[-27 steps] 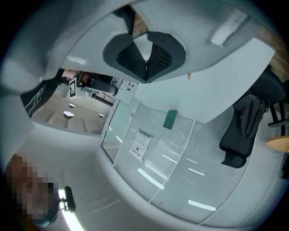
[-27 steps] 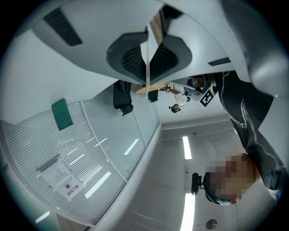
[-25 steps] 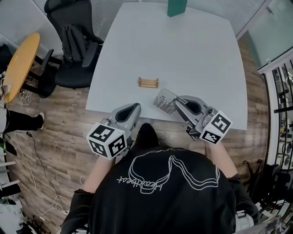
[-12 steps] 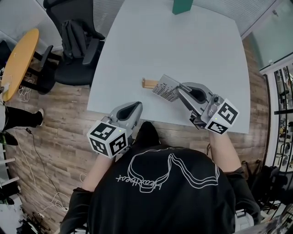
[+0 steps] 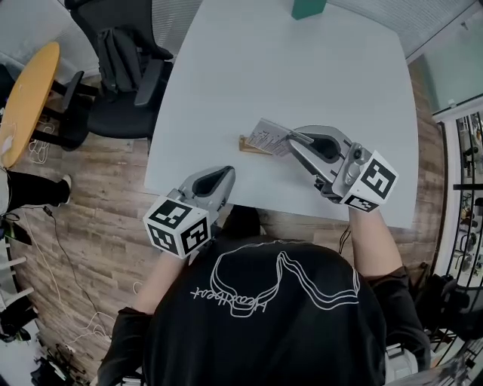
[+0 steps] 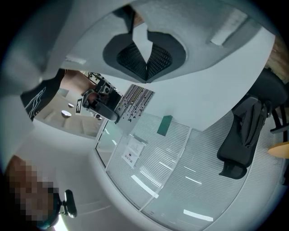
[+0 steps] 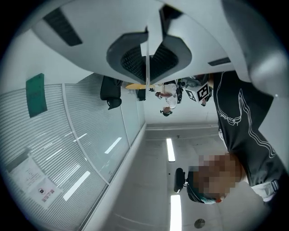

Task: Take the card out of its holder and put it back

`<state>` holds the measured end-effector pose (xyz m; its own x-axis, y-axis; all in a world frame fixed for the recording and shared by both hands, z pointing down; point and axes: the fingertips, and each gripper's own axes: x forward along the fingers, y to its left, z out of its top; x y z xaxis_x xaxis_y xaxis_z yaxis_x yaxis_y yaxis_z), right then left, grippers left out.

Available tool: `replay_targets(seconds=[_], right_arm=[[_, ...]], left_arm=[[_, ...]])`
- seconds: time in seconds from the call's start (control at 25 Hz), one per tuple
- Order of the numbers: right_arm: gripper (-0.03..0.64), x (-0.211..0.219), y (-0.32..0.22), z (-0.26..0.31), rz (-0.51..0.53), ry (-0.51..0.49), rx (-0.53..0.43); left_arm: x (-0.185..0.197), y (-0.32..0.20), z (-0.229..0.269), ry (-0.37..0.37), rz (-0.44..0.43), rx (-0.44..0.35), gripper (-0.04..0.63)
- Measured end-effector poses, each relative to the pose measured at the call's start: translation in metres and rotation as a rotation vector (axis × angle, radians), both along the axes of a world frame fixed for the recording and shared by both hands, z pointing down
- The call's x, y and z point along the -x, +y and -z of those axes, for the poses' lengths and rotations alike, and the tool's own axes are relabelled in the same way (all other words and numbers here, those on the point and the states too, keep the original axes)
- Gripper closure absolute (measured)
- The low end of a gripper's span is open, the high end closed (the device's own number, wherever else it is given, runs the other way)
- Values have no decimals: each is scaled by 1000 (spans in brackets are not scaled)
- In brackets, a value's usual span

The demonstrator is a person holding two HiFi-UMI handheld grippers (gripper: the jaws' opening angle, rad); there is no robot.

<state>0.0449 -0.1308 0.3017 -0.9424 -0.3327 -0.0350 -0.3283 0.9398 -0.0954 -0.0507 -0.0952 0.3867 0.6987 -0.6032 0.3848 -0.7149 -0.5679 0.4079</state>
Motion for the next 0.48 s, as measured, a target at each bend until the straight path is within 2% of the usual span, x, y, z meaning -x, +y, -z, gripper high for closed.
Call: replay_targets(seconds=[0.2,0.36,0.48], right_arm=[[592,18,-21,-7,81,52,-49],[592,26,-30,-10,156,68,-43],[592,21,-27,-15,175,78,-25]], left_arm=[[15,-27,-10,-4,16,23,581],[24,-41,-14,-5,30,57,581],[22,-38,-15,-11,35,72,581]])
